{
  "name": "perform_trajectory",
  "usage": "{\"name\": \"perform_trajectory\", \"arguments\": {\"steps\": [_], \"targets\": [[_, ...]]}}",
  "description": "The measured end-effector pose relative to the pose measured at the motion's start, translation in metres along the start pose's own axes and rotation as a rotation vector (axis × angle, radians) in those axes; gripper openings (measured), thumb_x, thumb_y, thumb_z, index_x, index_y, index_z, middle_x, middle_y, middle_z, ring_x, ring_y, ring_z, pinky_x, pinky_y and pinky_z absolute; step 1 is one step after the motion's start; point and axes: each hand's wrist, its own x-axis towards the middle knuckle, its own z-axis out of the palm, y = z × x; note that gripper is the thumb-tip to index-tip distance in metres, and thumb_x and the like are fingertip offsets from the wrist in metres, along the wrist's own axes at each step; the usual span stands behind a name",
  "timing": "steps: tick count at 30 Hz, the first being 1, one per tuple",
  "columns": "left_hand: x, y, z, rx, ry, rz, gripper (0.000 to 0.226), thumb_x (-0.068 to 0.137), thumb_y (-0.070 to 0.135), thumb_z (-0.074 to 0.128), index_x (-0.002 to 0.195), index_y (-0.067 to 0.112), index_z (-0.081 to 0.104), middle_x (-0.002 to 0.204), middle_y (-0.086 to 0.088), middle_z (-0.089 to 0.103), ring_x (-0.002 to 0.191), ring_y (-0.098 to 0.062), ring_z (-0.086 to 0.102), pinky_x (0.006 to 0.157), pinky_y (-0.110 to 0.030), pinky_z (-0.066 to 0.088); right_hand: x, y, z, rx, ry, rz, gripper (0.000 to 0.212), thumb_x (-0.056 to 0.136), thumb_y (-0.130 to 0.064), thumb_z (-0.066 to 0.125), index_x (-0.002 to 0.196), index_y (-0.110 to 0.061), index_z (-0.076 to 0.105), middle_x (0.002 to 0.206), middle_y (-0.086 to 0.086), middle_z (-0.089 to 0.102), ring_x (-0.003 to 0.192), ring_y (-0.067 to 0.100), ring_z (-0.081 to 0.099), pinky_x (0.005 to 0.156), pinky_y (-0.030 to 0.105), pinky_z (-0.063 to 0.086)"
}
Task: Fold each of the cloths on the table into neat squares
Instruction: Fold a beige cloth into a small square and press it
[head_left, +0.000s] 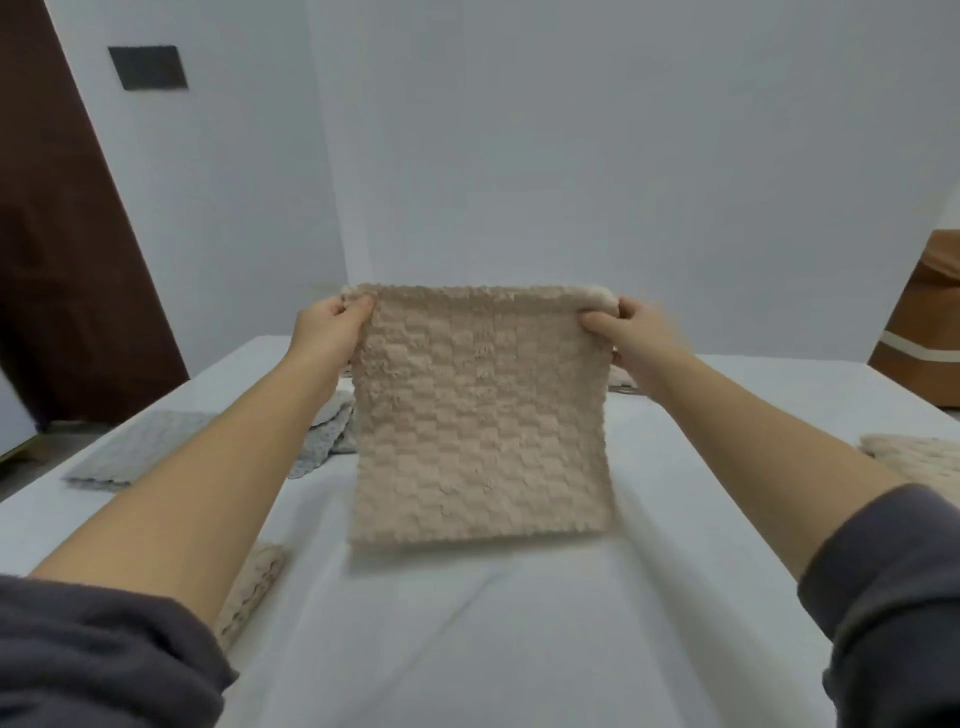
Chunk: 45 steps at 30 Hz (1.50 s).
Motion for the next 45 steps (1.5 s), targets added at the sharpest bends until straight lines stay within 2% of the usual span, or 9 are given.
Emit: {"name": "perform_trajectory", "arguments": {"steps": [5,10,16,21,24,31,34,41,45], "targets": [[-0.002,0.011,-0.004,-0.103,-0.060,0.081,0.017,0.097,0.033,0.056,0.090,0.019,0.063,0.097,-0.008,0.061,0.088,-0.023,0.058,0.081,-0.040,0.049,0.000,-0.010,-0.011,0.215,-0.046,-0.051,0.005,0.092,-0.013,0.063,0.097,-0.011,0.061,0.095,0.007,0.064,0.091,0.025,0.062,0.085,0.044,0.052],[-0.044,-0.036,-0.002,-0.084,-0.152,-0.048,0.017,0.101,0.024,0.051,0.096,0.018,0.067,0.093,-0.002,0.074,0.086,-0.020,0.071,0.079,-0.037,0.056,-0.025,0.032,-0.020,0.176,-0.105,0.050,0.006,0.094,-0.014,0.060,0.096,-0.009,0.060,0.084,0.006,0.064,0.075,0.020,0.064,0.066,0.033,0.054],[-0.093,-0.107,-0.009,0.064,-0.282,-0.283,0.016,0.099,0.023,0.054,0.096,0.015,0.067,0.083,-0.003,0.071,0.064,-0.011,0.067,0.056,-0.024,0.053,-0.071,0.106,-0.038,0.031,-0.339,0.320,0.009,0.089,-0.009,0.065,0.094,-0.010,0.058,0.077,0.004,0.059,0.062,0.013,0.056,0.061,0.028,0.046],[-0.107,-0.117,-0.020,0.145,-0.432,-0.397,0.023,0.098,0.024,0.055,0.105,0.007,0.068,0.098,-0.013,0.073,0.079,-0.023,0.069,0.068,-0.031,0.055,-0.094,0.118,-0.054,0.030,-0.656,0.478,0.016,0.085,-0.009,0.068,0.099,-0.007,0.061,0.083,0.009,0.059,0.072,0.018,0.059,0.068,0.028,0.054],[-0.110,-0.111,-0.025,0.211,-0.541,-0.452,0.025,0.099,0.025,0.053,0.108,0.006,0.068,0.102,-0.018,0.071,0.078,-0.025,0.067,0.064,-0.029,0.056,-0.097,0.111,-0.059,0.003,-0.752,0.573,0.035,0.079,-0.017,0.075,0.109,-0.006,0.060,0.092,0.012,0.067,0.075,0.022,0.066,0.068,0.032,0.057],[-0.097,-0.105,-0.003,0.195,-0.302,-0.342,0.022,0.099,0.030,0.053,0.095,0.013,0.067,0.078,-0.002,0.067,0.067,-0.015,0.064,0.060,-0.027,0.052,-0.084,0.114,-0.045,0.055,-0.431,0.461,0.025,0.099,-0.021,0.055,0.118,-0.007,0.063,0.101,0.006,0.070,0.083,0.020,0.066,0.081,0.035,0.053],[-0.085,-0.106,0.013,0.248,-0.214,-0.277,0.028,0.099,0.029,0.053,0.077,0.011,0.058,0.061,0.000,0.049,0.053,-0.013,0.047,0.051,-0.023,0.042,-0.076,0.121,-0.038,0.059,-0.307,0.426,0.020,0.100,-0.021,0.053,0.106,-0.005,0.065,0.076,0.000,0.066,0.061,0.010,0.060,0.066,0.029,0.049],[-0.055,-0.120,0.039,0.431,-0.146,-0.153,0.036,0.099,0.032,0.053,0.070,0.011,0.047,0.058,-0.002,0.040,0.054,-0.019,0.039,0.054,-0.030,0.026,-0.057,0.136,-0.021,0.020,-0.087,0.306,0.018,0.097,-0.017,0.056,0.080,-0.012,0.059,0.069,0.003,0.049,0.050,0.009,0.045,0.046,0.020,0.037],[-0.044,-0.112,0.033,-0.200,-0.214,-0.401,0.027,0.094,0.034,0.058,0.083,0.012,0.068,0.065,-0.001,0.065,0.058,-0.017,0.061,0.050,-0.023,0.046,-0.060,0.126,-0.032,0.352,-0.323,0.489,0.018,0.091,-0.026,0.060,0.084,-0.011,0.064,0.066,0.002,0.055,0.054,0.013,0.053,0.054,0.025,0.041]]}}
